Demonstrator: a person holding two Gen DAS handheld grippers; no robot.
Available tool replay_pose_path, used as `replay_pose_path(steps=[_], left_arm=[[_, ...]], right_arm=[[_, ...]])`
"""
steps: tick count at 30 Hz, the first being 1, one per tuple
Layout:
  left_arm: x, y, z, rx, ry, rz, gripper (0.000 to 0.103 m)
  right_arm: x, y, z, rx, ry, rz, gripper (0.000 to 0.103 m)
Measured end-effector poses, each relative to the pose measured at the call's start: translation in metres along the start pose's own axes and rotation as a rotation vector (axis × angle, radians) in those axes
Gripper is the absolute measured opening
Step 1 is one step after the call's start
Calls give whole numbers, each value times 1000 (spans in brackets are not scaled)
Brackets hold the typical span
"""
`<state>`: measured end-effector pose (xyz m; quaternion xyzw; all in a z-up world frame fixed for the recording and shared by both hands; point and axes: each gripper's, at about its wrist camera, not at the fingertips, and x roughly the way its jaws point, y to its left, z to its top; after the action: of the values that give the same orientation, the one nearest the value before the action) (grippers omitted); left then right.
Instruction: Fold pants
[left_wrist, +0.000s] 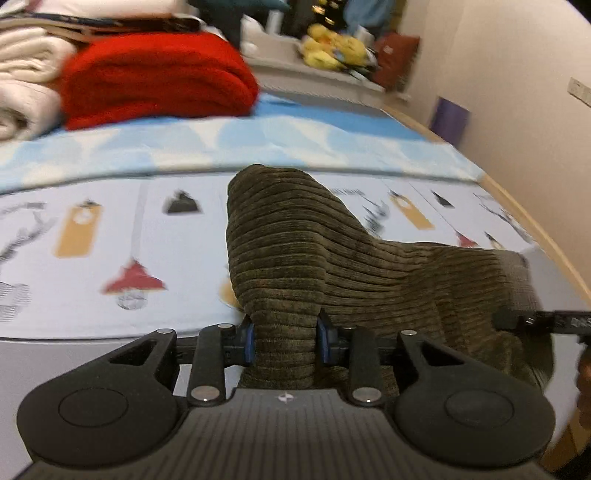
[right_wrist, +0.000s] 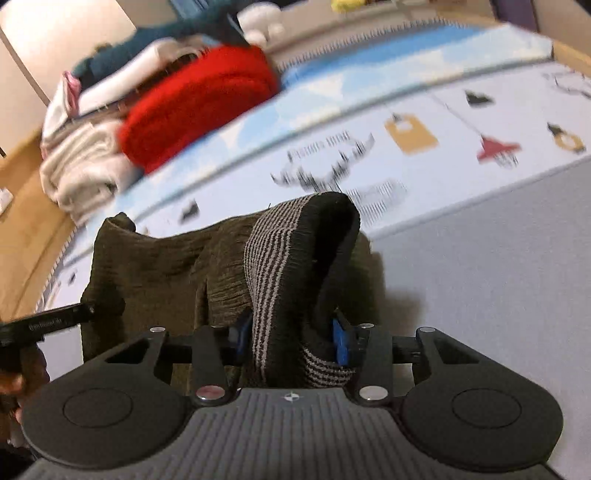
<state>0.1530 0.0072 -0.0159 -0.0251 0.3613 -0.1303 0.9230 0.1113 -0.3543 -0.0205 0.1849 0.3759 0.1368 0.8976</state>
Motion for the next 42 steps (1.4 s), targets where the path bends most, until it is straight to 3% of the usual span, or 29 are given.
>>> replay_pose_path(steps=[5, 7, 9, 10, 13, 14, 17, 19, 20, 22, 24, 26, 29, 33, 36, 38, 40, 42], left_arm=[[0, 23, 1, -89, -3, 176, 46], [0, 32, -1, -99, 33, 166, 64], [10, 41, -8, -146, 148, 119, 82], [15, 45, -13, -177, 209, 86, 83], [31, 60, -30, -256, 368, 38, 83], [34, 66, -37, -261, 405, 39, 83], [42, 74, -51, -303, 471, 12, 82], [41, 76, -53, -315, 464, -12, 70], [40, 76, -53, -302, 452, -8, 65], [37, 77, -53, -287, 426, -11, 44], [29, 79, -50, -290, 392, -23, 36], [17, 77, -45, -284, 334, -38, 35], [13, 75, -40, -270, 289, -47, 36], [16, 74, -42, -240, 333, 26, 47], [-1, 66, -35, -145, 254, 99, 47], [-13, 57, -31, -65, 201, 92, 47], [-6, 49, -35, -19, 235, 23, 47], [10, 42, -49, 60, 332, 50, 51]], right_arm=[[13, 33, 3, -89, -53, -70, 52], [20, 39, 3, -126, -39, -169, 59], [28, 39, 2, -114, 19, -171, 72], [34, 37, 1, -92, 74, -148, 75], [57, 32, -9, -58, 276, -129, 77], [62, 30, -13, -63, 317, -143, 83], [66, 30, -14, -41, 337, -160, 90], [68, 28, -13, 1, 345, -153, 89], [69, 26, -13, 22, 341, -140, 84], [69, 28, -12, 37, 316, -125, 69], [68, 34, -12, 17, 286, -132, 57], [61, 36, -8, 20, 225, -124, 45], [52, 38, -2, 16, 126, -99, 43], [68, 41, -9, -53, 205, -180, 50], [63, 41, -8, -55, 206, -176, 53], [61, 40, -8, -64, 211, -172, 57], [62, 37, -10, -86, 225, -178, 61], [64, 33, -14, -94, 252, -200, 67]])
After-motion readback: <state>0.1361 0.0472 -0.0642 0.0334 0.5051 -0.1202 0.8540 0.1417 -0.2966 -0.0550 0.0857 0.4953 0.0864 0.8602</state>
